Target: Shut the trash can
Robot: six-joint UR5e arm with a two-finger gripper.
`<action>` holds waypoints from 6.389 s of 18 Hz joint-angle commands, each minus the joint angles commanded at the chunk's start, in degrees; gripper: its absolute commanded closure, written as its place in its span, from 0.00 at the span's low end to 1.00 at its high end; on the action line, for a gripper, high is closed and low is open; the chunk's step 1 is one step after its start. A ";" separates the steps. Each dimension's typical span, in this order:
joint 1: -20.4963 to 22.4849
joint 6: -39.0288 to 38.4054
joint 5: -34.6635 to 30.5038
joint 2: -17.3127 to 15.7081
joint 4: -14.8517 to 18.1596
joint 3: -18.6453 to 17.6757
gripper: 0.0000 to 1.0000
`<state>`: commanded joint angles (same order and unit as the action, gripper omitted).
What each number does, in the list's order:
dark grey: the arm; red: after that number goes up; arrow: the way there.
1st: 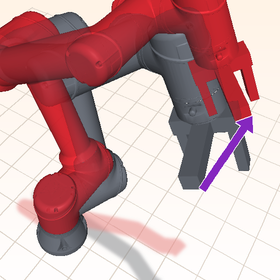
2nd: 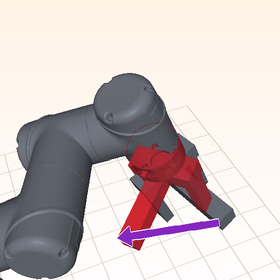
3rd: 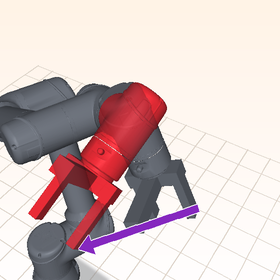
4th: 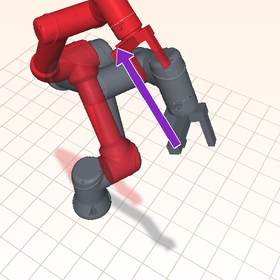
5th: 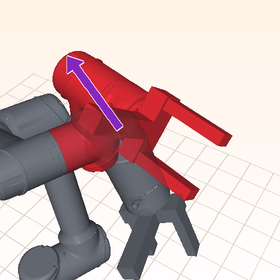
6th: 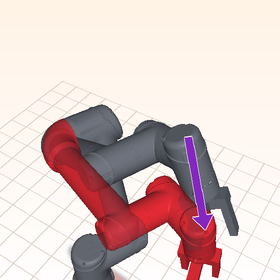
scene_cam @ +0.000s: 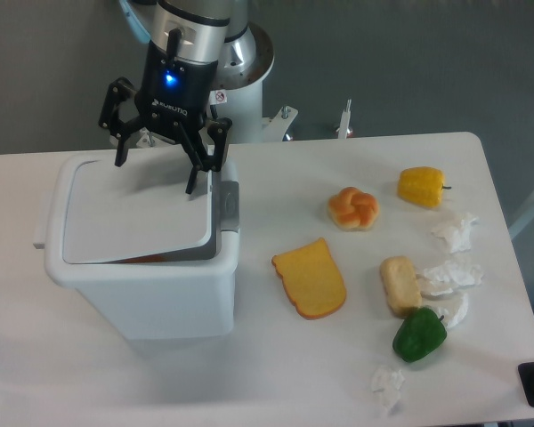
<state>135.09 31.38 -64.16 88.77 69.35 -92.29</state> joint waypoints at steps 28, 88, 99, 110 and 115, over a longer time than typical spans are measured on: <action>0.79 -0.17 -0.09 3.07 -1.58 -0.27 0.00; 10.88 6.06 -29.27 2.55 -0.88 1.94 0.00; 32.76 28.88 -28.83 -0.35 5.35 -2.11 0.00; 55.87 59.11 -26.02 -1.32 11.95 -2.64 0.00; 66.52 72.77 -25.22 -0.44 12.04 -2.64 0.00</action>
<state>201.61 104.15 -89.38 88.33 81.39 -94.92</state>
